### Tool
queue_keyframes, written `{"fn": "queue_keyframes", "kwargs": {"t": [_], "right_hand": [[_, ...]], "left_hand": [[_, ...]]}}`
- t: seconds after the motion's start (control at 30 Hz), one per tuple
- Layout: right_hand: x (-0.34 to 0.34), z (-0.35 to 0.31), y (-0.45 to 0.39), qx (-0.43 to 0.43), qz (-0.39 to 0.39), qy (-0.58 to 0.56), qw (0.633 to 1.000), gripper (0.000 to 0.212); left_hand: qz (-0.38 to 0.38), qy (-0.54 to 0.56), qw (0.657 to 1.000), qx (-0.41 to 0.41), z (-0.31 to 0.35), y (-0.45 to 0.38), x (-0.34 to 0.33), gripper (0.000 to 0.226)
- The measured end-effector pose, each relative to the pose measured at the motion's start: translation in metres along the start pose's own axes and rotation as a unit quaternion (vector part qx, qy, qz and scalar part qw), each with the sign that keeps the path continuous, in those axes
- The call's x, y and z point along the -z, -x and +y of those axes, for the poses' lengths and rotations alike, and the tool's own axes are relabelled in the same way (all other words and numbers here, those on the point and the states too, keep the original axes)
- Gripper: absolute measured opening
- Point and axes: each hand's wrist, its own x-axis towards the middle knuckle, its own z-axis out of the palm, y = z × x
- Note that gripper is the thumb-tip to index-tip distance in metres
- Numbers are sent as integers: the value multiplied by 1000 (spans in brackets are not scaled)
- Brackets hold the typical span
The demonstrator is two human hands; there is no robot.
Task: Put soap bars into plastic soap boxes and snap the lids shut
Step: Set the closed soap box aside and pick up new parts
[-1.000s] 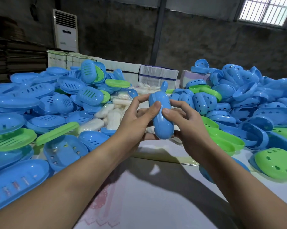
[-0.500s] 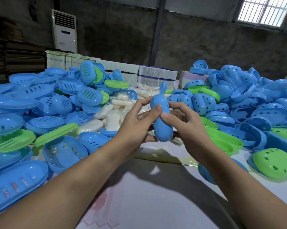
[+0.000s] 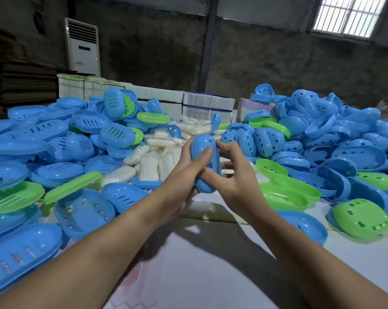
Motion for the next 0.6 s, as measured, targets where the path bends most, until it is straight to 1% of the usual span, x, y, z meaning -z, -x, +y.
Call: {"fn": "queue_keyframes", "kwargs": {"t": [0.1,0.13,0.2,0.23,0.3,0.37,0.43,0.47,0.53,0.6], "right_hand": [[2,3,-2,-9,4,-15,1000,48],[2,4,-3,-15,11,-17,1000,50],[2,5,-5,-31,24,-12,999,56],[3,5,-5,-40,32,-8,999,58],[6,3,-6,-51,45,5,998,59],[13,2,-9,-57,57,32,996,60],[24,0,-11,-66,65,70,993,62],[31,-1,-12,-71,65,93,991,63],[48,-2,-10,-78,59,143,985,64],[71,-2,-3,-90,51,184,977,66]], "left_hand": [[-18,18,1000,-6,-2,0,0,77],[-22,40,999,1,-2,0,1,81],[-25,76,997,24,0,-1,1,80],[-21,76,996,35,-1,-3,1,78],[5,41,999,33,-3,-5,4,69],[47,-22,999,16,-4,-8,10,45],[105,-58,993,5,-1,-11,15,18],[134,-65,989,1,-2,-14,19,15],[172,-71,982,7,-3,-19,25,20],[172,-88,981,8,-6,-21,29,22]]}}
